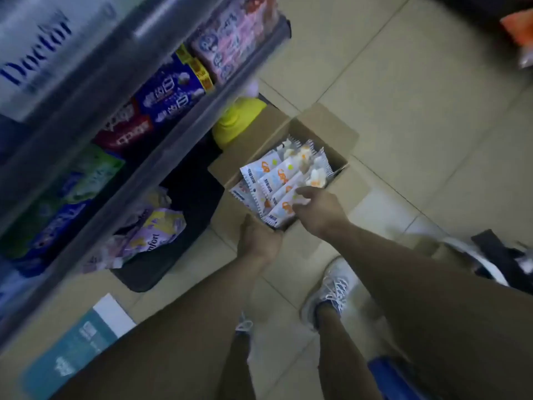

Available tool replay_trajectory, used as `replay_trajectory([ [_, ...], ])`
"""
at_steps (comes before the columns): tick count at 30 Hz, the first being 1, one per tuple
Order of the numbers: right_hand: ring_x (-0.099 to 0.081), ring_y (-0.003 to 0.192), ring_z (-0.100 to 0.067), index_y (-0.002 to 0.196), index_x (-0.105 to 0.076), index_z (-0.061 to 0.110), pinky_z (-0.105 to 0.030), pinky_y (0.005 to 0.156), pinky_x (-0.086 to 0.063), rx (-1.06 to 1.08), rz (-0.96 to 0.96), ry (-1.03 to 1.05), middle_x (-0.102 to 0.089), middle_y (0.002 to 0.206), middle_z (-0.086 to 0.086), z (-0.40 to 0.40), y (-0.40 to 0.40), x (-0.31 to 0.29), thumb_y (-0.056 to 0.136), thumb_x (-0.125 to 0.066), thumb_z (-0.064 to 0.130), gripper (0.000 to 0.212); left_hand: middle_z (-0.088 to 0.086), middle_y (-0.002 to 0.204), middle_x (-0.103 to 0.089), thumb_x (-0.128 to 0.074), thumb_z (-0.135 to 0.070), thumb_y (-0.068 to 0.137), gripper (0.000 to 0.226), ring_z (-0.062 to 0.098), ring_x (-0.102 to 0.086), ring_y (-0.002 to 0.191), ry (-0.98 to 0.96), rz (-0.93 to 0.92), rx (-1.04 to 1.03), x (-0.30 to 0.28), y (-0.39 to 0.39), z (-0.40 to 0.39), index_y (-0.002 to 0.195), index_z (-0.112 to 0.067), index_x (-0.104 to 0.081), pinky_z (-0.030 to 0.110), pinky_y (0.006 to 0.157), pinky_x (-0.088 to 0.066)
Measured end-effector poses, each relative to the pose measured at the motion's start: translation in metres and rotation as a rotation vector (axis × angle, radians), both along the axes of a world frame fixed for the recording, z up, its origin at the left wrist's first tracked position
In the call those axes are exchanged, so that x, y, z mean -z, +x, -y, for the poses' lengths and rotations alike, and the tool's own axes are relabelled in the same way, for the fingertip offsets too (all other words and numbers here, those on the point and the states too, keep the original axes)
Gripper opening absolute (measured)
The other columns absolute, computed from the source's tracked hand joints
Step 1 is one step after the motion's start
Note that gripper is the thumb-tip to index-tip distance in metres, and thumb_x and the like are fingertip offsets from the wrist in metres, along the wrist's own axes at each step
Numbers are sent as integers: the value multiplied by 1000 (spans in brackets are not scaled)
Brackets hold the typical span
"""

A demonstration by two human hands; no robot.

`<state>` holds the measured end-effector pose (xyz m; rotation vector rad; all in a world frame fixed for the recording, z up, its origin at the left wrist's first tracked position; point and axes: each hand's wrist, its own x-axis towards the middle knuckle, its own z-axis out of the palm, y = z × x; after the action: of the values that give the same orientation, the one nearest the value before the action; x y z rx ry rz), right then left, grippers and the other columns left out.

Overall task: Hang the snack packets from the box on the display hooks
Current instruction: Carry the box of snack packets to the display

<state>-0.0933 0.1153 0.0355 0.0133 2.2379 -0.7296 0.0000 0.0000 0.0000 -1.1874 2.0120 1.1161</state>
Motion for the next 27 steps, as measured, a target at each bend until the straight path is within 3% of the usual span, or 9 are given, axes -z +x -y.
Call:
replay_trajectory([
  [4, -57, 130, -28, 131, -69, 24, -37, 102, -48, 32, -256, 75, -61, 140, -6, -14, -35, 28, 95, -54, 11, 41, 20, 146, -59, -62, -22, 99, 53, 39, -62, 128, -49, 87, -96, 37, -15, -5, 148, -2, -53, 37, 96, -50],
  [6, -52, 132, -30, 126, -67, 18, -38, 104, -44, 34, -347, 79, -57, 139, -7, -16, -58, 35, 93, -50, 4, 40, 20, 154, -52, -57, -16, 101, 57, 39, -58, 132, -87, 115, -147, 52, -22, -7, 154, 0, -45, 35, 96, -47],
  [8, -49, 133, -35, 134, -60, 16, -41, 107, -41, -8, -373, 104, -55, 141, -10, -15, -82, 42, 90, -50, 3, 47, 21, 157, -47, -57, -15, 102, 62, 40, -53, 138, -115, 124, -175, 65, -24, -7, 158, 2, -37, 37, 101, -46],
  [10, -52, 133, -36, 140, -55, 20, -41, 106, -43, -75, -323, 144, -56, 143, -11, -14, -102, 54, 89, -52, 7, 53, 23, 154, -50, -59, -12, 103, 62, 42, -53, 139, -120, 132, -251, 71, -26, -6, 157, 1, -32, 41, 102, -46],
  [13, -63, 119, -37, 127, -59, 20, -40, 94, -51, -179, -230, 154, -65, 128, -14, -14, -123, 68, 90, -55, 14, 38, 21, 145, -61, -64, -13, 102, 57, 42, -60, 129, -126, 90, -320, 76, -22, -3, 152, -6, -38, 40, 92, -49],
  [17, -63, 111, -40, 124, -65, 22, -36, 84, -47, -167, -144, 202, -70, 116, -15, -33, -126, 81, 94, -53, 14, 33, 19, 141, -64, -60, -9, 102, 51, 41, -63, 124, -109, 13, -393, 87, -12, -2, 151, -10, -43, 38, 89, -49],
  [21, -61, 97, -41, 115, -60, 20, -35, 75, -39, -141, -151, 261, -69, 105, -19, -64, -98, 89, 83, -52, 4, 37, 19, 136, -67, -58, -3, 100, 47, 42, -63, 125, -145, -49, -348, 85, -2, -2, 146, -9, -52, 35, 89, -47],
  [24, -59, 94, -42, 114, -51, 12, -38, 74, -42, -63, -62, 253, -63, 100, -21, -94, -71, 81, 90, -55, 11, 24, 18, 139, -67, -67, -9, 97, 52, 41, -63, 127, -143, -52, -219, 71, 0, -2, 146, -13, -54, 37, 95, -50],
  [27, -61, 95, -44, 109, -50, 13, -40, 75, -46, 1, -8, 255, -66, 106, -23, -118, -42, 79, 93, -57, 19, 19, 16, 135, -71, -77, -18, 93, 53, 40, -65, 124, -111, -63, -107, 63, 3, -4, 143, -16, -59, 33, 88, -48],
])
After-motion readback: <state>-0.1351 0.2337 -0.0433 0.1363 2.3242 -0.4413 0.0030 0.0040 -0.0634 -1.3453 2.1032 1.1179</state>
